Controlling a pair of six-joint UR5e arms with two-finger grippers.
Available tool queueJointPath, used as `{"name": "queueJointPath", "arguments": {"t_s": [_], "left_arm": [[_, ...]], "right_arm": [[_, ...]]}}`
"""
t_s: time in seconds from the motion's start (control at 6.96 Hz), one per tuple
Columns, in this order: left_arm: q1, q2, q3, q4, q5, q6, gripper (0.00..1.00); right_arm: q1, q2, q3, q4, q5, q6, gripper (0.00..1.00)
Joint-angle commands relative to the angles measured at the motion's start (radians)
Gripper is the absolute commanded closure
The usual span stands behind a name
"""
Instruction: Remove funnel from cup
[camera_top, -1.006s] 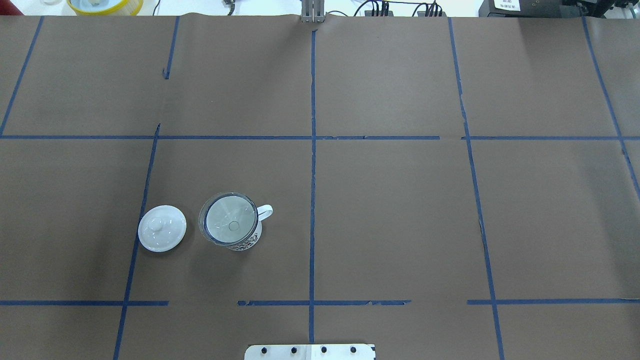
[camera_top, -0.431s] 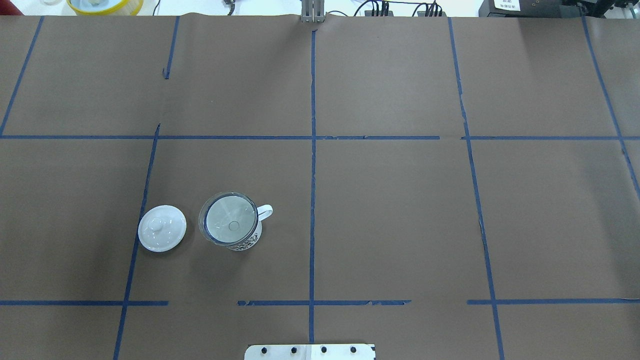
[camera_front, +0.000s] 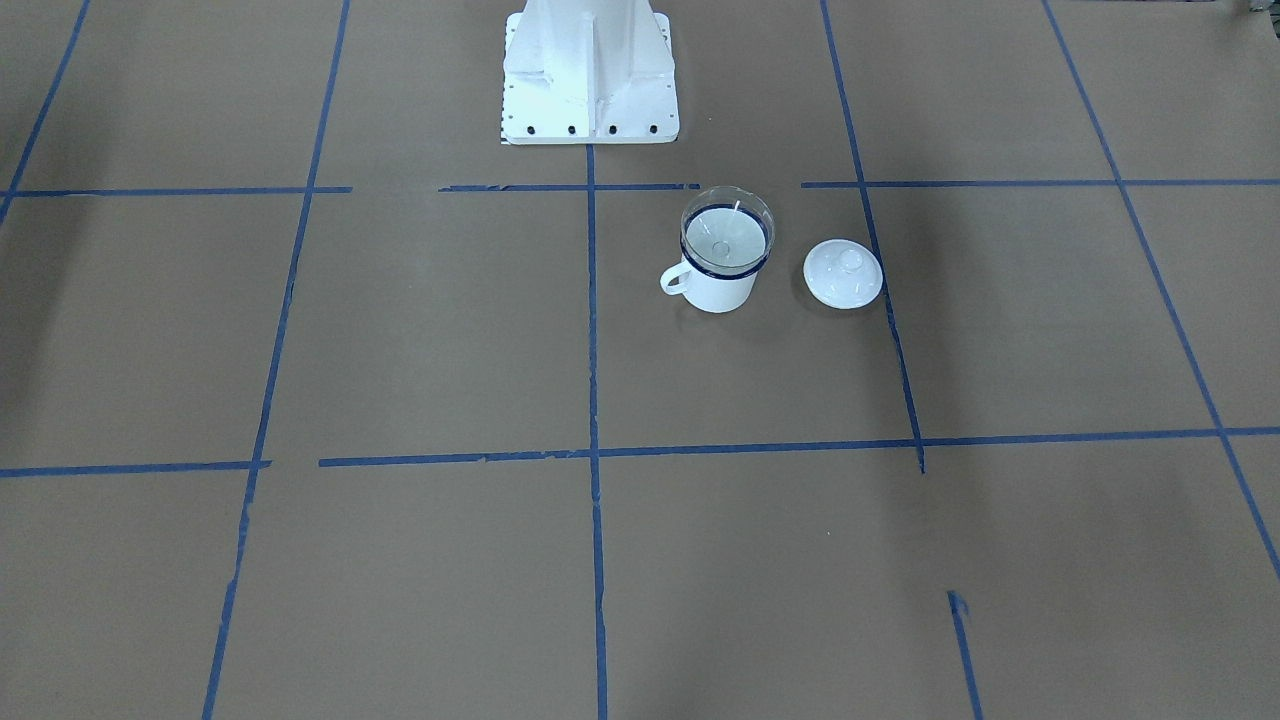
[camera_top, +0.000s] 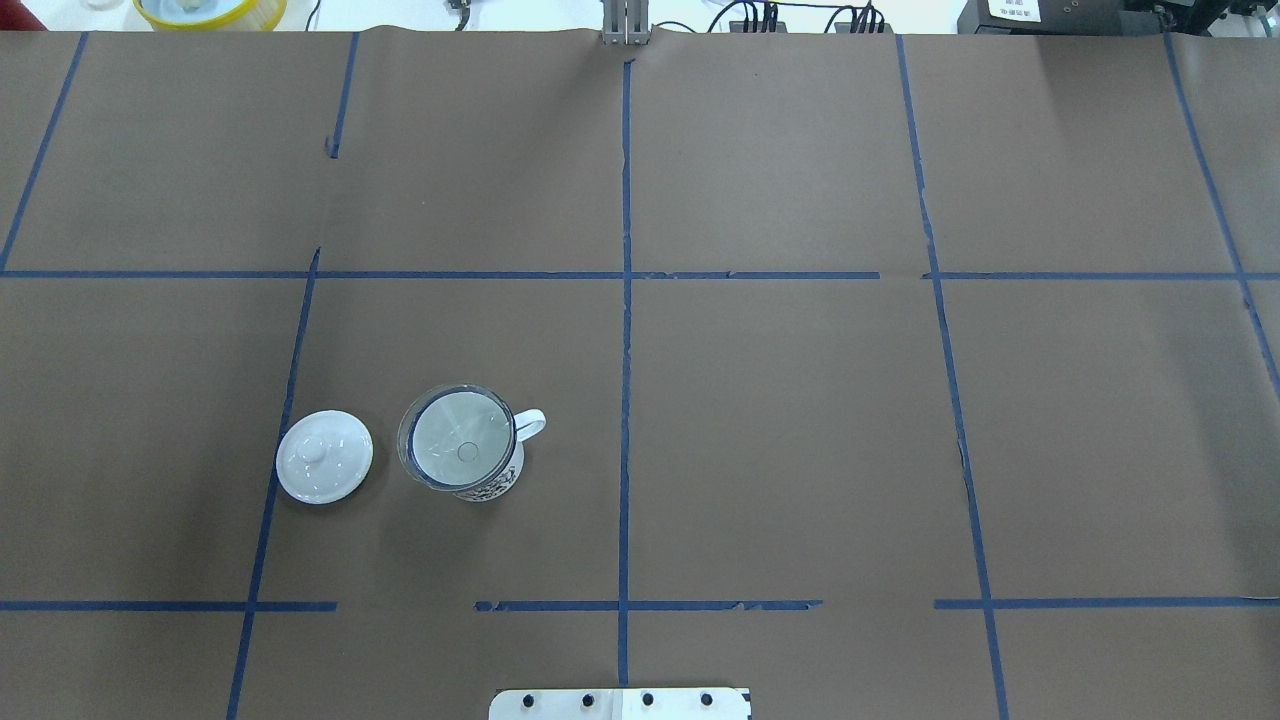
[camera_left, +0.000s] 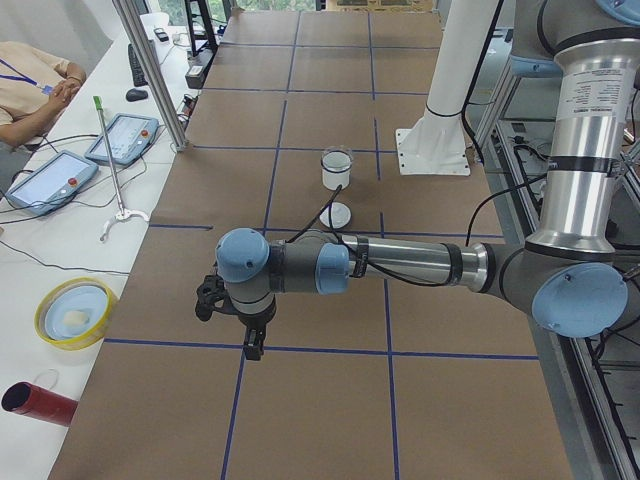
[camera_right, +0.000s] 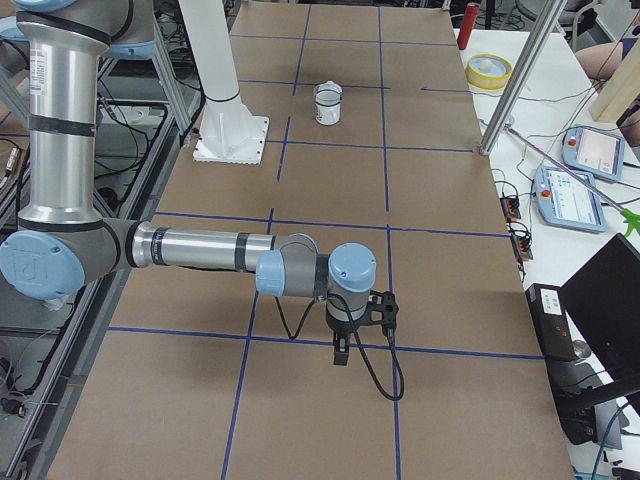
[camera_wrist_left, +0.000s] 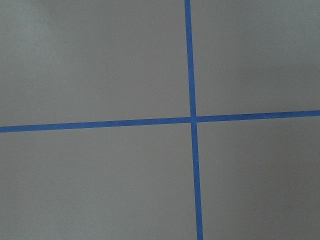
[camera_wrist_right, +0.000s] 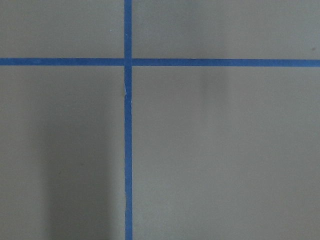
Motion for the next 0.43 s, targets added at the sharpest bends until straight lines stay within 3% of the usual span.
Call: {"name": "queueJointPath", "arguments": {"t_s": [0.0,0.29], "left_arm": [[0.017,0.065,-0.069,-0.092,-0.003,-0.006,0.0],[0.052,0.064,-0.104,-0.152,-0.006,-0.107,0.0]], "right_arm": [[0.0,0.0,-0.001,0.0,0.0,0.0,0.0],[0.0,0.0,0.0,0.0,0.0,0.0,0.0]]}}
